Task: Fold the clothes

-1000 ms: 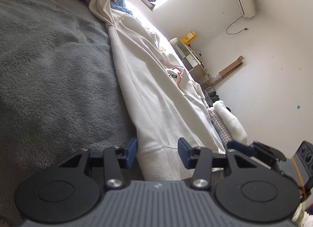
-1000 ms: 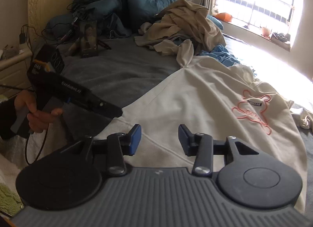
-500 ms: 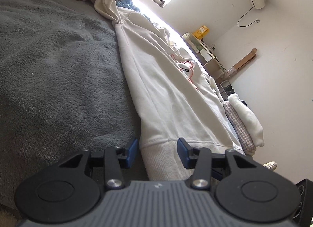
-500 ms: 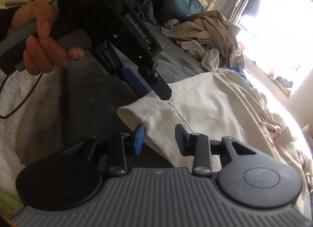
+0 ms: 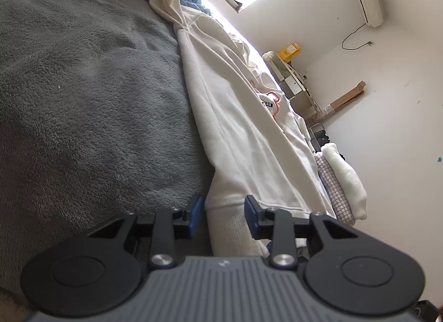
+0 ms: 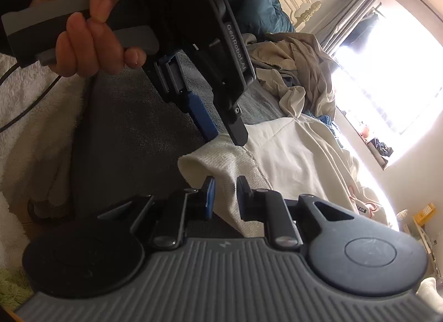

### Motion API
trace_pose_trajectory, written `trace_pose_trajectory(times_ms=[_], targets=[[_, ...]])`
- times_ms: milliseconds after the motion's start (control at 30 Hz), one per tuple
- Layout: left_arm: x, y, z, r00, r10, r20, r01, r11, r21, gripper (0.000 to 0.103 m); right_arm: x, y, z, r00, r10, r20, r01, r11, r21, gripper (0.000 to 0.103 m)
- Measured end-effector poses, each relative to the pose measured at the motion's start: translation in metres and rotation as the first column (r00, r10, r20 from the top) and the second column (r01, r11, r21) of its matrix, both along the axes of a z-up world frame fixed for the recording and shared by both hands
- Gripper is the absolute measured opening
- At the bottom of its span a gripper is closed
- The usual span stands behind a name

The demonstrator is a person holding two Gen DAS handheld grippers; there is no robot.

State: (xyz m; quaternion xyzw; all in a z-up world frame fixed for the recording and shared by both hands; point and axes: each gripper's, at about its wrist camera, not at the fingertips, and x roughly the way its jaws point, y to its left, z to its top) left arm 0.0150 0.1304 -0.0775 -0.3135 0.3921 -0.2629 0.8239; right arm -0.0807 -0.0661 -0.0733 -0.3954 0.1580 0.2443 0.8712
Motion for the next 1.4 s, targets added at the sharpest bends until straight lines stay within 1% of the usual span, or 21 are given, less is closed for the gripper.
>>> trace_pose_trajectory(times_ms=[67, 200, 233, 267, 333, 433, 567, 633, 700, 733, 833, 867, 1000, 1033, 1100, 1167, 1233, 1300, 1333, 1400], targets=[[0.001, 0.001, -0.001, 1.0, 0.001, -0.005, -0.001, 1.0, -0.007, 0.034, 0.005, 0.001, -0.003, 1.0, -0.021, -0.001, 0.021, 1.0, 0.001, 0.015], [0.0, 0.002, -0.002, 1.0, 0.002, -0.006, -0.002, 1.0, -0.012, 0.034, 0.024, 0.001, -0.008, 0.995, -0.095, 0.008, 0.095, 0.995, 0.017, 0.014], [0.0, 0.002, -0.002, 1.0, 0.002, -0.005, -0.003, 1.0, -0.014, 0.034, 0.026, 0.001, -0.005, 0.994, -0.105, 0.01, 0.104, 0.994, 0.041, 0.013], [-0.001, 0.002, -0.003, 1.0, 0.002, -0.005, -0.002, 1.0, -0.016, 0.034, 0.027, 0.0, 0.0, 0.994, -0.106, 0.013, 0.105, 0.992, 0.068, 0.005], [-0.001, 0.004, -0.004, 1.0, 0.002, -0.006, -0.002, 1.0, -0.024, 0.034, 0.022, 0.0, 0.011, 0.995, -0.091, 0.037, 0.086, 0.989, 0.118, 0.001], [-0.003, 0.009, -0.005, 1.0, 0.002, -0.011, -0.003, 0.999, -0.048, 0.034, 0.015, 0.0, 0.029, 0.998, -0.039, 0.055, 0.028, 0.983, 0.183, 0.001], [-0.007, 0.024, -0.002, 1.0, 0.027, -0.01, -0.028, 0.997, -0.076, 0.036, 0.008, 0.004, 0.038, 0.997, 0.025, 0.079, -0.04, 0.981, 0.192, 0.001], [-0.009, 0.032, 0.001, 0.999, 0.045, 0.001, -0.044, 0.996, -0.077, 0.036, 0.009, 0.006, 0.039, 0.997, 0.042, 0.064, -0.054, 0.978, 0.204, 0.001], [-0.008, 0.037, 0.003, 0.999, 0.052, 0.008, -0.051, 0.995, -0.082, 0.036, 0.011, 0.011, 0.031, 0.997, 0.064, 0.042, -0.071, 0.981, 0.178, 0.001], [-0.006, 0.036, 0.004, 0.999, 0.049, 0.01, -0.048, 0.995, -0.083, 0.036, 0.008, 0.014, 0.028, 0.996, 0.072, 0.05, -0.079, 0.983, 0.163, 0.001], [0.001, 0.03, 0.006, 1.0, 0.025, 0.014, -0.023, 0.996, -0.085, 0.036, 0.006, 0.017, 0.03, 0.997, 0.074, 0.026, -0.077, 0.979, 0.191, 0.001], [0.004, 0.027, 0.007, 1.0, 0.017, 0.015, -0.015, 0.996, -0.086, 0.036, 0.006, 0.018, 0.029, 0.997, 0.076, 0.02, -0.079, 0.979, 0.187, 0.001], [0.019, 0.016, 0.006, 1.0, -0.008, -0.011, 0.007, 0.998, -0.068, 0.036, 0.002, 0.022, 0.028, 0.995, 0.091, 0.033, -0.096, 0.981, 0.167, 0.001], [0.023, 0.013, 0.006, 1.0, -0.014, -0.018, 0.013, 0.998, -0.063, 0.034, 0.0, 0.023, 0.029, 0.995, 0.095, 0.04, -0.101, 0.981, 0.164, 0.001], [0.026, 0.013, 0.004, 0.999, -0.014, -0.038, 0.011, 0.997, -0.076, 0.027, -0.002, 0.025, 0.029, 0.993, 0.103, 0.053, -0.111, 0.981, 0.159, 0.001], [0.025, 0.017, 0.005, 0.999, -0.006, -0.039, 0.002, 0.994, -0.113, 0.015, -0.004, 0.028, 0.03, 0.991, 0.116, 0.073, -0.126, 0.98, 0.154, 0.001], [0.023, 0.022, 0.004, 0.999, 0.008, -0.04, -0.013, 0.989, -0.147, 0.012, -0.005, 0.031, 0.029, 0.987, 0.131, 0.089, -0.144, 0.979, 0.148, 0.001], [0.024, 0.027, -0.004, 0.997, 0.015, -0.071, -0.027, 0.983, -0.179, 0.009, -0.004, 0.032, 0.024, 0.986, 0.152, 0.067, -0.16, 0.975, 0.154, 0.002], [0.024, 0.029, -0.01, 0.996, 0.017, -0.093, -0.034, 0.982, -0.186, 0.007, -0.002, 0.032, 0.02, 0.986, 0.16, 0.039, -0.164, 0.975, 0.151, 0.004], [0.026, 0.032, -0.024, 0.991, 0.016, -0.133, -0.043, 0.978, -0.205, 0.006, 0.002, 0.027, 0.018, 0.984, 0.175, -0.03, -0.168, 0.975, 0.148, 0.005]])
